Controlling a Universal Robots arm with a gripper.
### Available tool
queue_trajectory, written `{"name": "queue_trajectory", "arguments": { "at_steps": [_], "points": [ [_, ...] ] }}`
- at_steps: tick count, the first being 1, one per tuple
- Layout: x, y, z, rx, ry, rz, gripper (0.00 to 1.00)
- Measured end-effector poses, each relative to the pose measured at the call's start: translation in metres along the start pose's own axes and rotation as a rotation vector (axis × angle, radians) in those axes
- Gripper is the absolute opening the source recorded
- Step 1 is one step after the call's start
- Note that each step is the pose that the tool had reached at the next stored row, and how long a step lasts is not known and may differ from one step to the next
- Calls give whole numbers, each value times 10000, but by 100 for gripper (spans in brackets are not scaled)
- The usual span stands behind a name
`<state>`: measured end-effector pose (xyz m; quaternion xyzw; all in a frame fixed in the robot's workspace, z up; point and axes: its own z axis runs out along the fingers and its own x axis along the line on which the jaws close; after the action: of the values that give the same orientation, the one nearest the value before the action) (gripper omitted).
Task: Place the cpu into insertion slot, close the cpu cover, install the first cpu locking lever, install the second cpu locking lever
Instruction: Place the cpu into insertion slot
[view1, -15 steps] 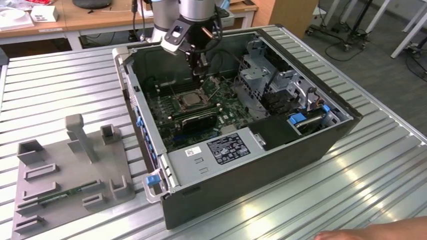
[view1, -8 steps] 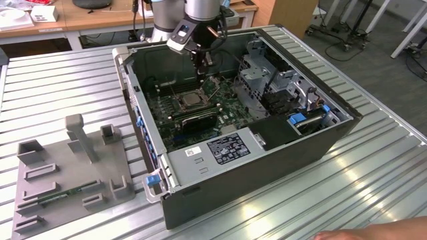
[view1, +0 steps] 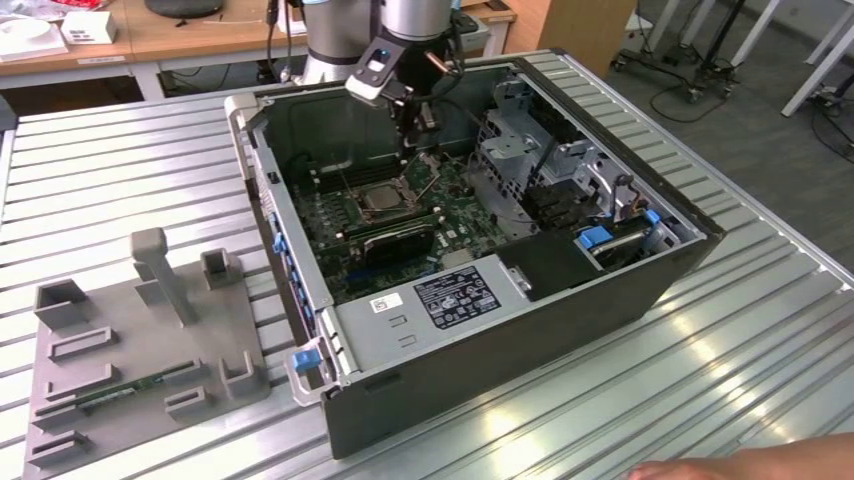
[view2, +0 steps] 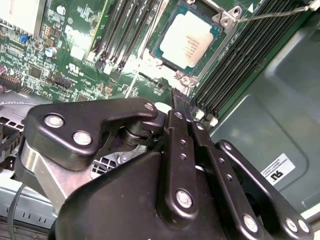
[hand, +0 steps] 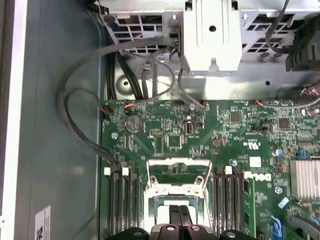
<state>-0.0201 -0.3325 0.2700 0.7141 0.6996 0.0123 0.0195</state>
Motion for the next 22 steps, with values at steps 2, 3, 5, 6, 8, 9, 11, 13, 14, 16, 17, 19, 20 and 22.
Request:
{"name": "queue_trajectory", "arguments": {
  "at_steps": [2, 3, 5, 6, 8, 9, 11, 13, 14, 16, 17, 19, 20, 22],
  "points": [
    [0, 6, 0, -1, 0, 0, 10],
    [0, 6, 0, 0, 0, 1, 10],
    [0, 7, 0, 0, 0, 1, 10],
    [0, 7, 1, -1, 1, 0, 10],
    [0, 7, 0, 0, 0, 1, 10],
    [0, 8, 0, 0, 0, 0, 10],
    [0, 8, 0, 0, 0, 0, 10],
    [0, 7, 0, 0, 0, 1, 10],
    [0, -1, 1, -1, -1, 0, 10],
    [0, -46, 3, -4, 0, 1, 10],
    [-1, -75, 5, -5, 0, 1, 10],
    [-3, -146, 12, -5, 0, 1, 10],
    [-3, -183, 22, -6, 0, 1, 10],
    [-4, -219, 55, -6, 1, 1, 10]
  ]
}}
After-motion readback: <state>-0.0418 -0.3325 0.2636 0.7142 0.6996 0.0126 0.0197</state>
